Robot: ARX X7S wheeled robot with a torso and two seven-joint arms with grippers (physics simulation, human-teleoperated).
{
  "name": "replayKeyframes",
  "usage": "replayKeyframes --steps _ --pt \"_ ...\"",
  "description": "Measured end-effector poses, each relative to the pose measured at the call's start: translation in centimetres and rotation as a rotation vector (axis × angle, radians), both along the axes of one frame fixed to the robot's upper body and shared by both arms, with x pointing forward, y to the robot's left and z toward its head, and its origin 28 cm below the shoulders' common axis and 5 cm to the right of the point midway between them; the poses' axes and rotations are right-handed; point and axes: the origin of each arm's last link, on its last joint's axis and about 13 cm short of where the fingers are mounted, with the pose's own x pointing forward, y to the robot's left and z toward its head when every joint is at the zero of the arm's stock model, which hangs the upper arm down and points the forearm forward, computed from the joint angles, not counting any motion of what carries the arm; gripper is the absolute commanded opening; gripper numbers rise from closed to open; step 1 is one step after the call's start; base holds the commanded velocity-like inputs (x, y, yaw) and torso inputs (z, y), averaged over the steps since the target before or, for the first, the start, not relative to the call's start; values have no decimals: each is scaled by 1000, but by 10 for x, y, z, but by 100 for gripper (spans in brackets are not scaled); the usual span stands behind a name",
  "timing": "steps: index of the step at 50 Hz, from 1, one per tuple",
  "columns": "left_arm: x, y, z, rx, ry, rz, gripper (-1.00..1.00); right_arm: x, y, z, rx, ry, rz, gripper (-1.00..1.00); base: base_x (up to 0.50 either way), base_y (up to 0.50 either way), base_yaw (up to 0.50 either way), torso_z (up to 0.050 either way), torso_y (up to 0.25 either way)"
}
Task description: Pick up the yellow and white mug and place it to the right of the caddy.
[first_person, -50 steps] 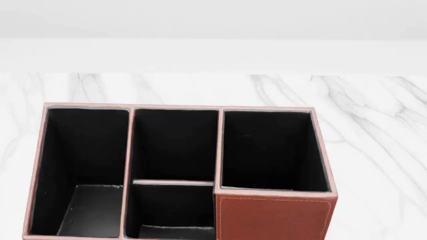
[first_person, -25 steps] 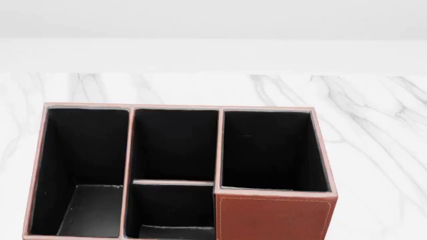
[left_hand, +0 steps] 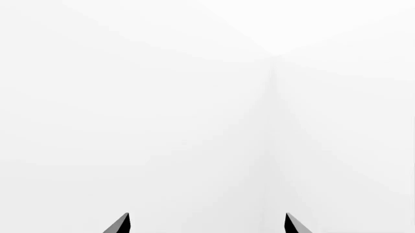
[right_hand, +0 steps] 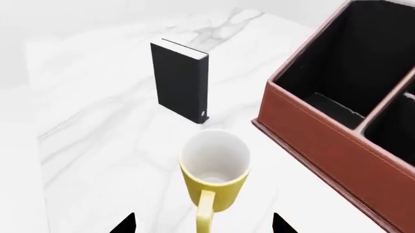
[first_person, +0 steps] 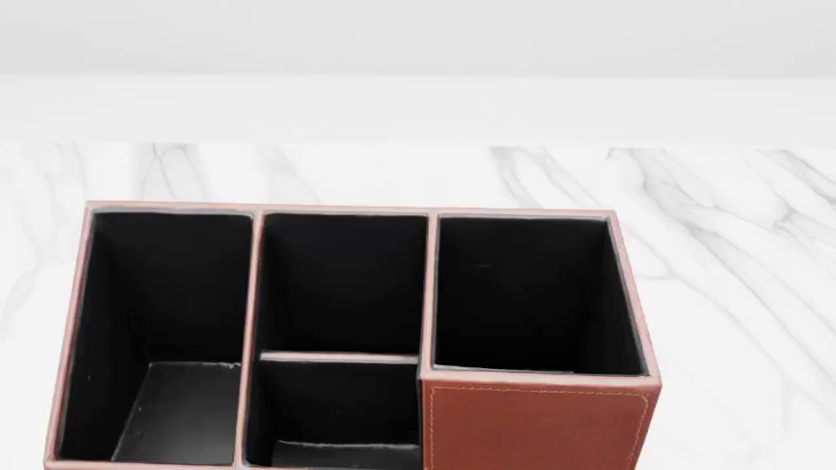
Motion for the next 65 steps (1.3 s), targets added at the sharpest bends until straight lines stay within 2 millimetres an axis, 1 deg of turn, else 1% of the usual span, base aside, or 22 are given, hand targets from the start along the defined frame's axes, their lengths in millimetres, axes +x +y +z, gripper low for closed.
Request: replayKeyframes --steps 7,12,15,21,27,51,65 --pt "1 0 0 0 2 -2 100 2 0 -1 -13 24 -10 100 0 0 0 0 0" --pt "1 0 0 1 3 -3 100 -8 10 -20 -14 33 -12 100 0 0 0 0 0" --pt "1 -1 0 2 3 -3 100 -10 14 -30 -11 51 -10 100 0 0 0 0 0" --pt "2 -1 0 3 4 -4 100 -6 20 -45 -13 68 -8 100 0 0 0 0 0" --pt "3 -1 0 5 6 -7 100 0 24 -55 -20 62 -10 100 0 0 0 0 0" --pt "5 -2 0 7 10 -11 100 15 30 -73 -54 37 -47 100 0 0 0 0 0" --pt "7 -3 0 8 14 -14 100 27 33 -82 -73 40 -65 100 0 0 0 0 0"
